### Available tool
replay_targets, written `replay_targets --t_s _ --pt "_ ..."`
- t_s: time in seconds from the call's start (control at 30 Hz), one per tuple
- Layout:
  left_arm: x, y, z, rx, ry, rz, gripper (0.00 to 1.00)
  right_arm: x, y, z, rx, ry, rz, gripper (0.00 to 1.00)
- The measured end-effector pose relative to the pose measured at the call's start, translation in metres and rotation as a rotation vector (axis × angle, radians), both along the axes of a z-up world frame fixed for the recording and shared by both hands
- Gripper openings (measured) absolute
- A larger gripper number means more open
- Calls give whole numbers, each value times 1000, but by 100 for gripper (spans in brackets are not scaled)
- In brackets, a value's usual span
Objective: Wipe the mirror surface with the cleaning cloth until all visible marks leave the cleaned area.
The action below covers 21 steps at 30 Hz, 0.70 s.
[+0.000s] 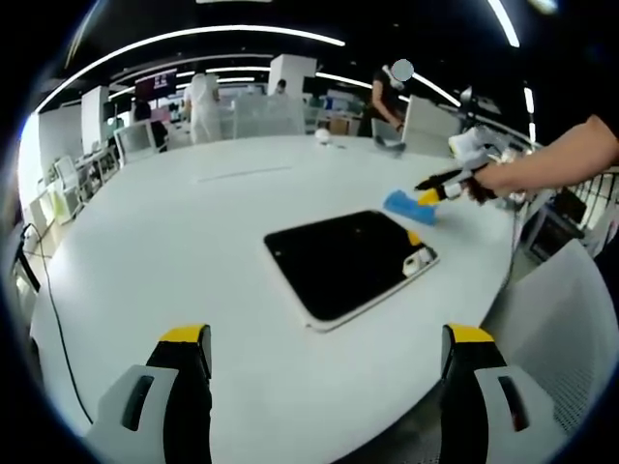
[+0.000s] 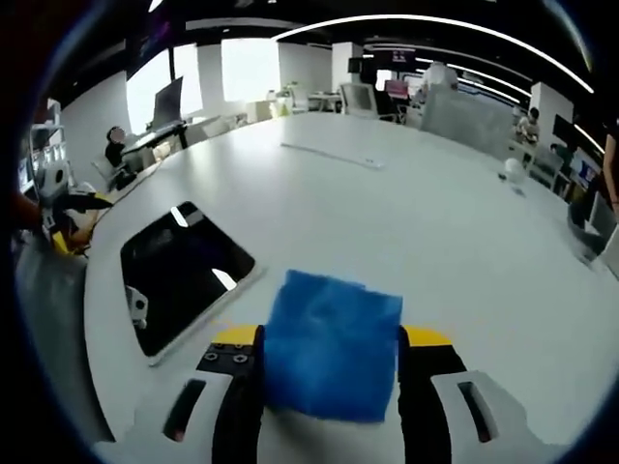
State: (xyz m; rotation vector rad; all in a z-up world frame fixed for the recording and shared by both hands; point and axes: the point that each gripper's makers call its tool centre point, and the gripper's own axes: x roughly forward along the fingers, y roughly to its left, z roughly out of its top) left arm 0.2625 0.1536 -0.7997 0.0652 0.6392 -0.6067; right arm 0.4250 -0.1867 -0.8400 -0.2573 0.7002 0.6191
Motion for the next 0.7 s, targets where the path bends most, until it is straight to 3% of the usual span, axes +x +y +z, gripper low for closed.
replay_targets --t_s 0.23,0.43,0.47,0.53,0.7 --pt "0 0 -2 -6 7 0 99 7 3 -11 -18 9 -12 38" --pt "1 0 -3 -8 11 0 99 8 0 -18 -2 46 -82 27" --pt "1 0 -3 -8 10 0 99 11 -4 -21 -18 45 -95 24" --pt "2 0 -4 -9 11 2 99 9 1 -18 -37 47 -86 8" --pt "2 1 -5 -8 11 -1 99 11 0 -21 -31 48 -104 4"
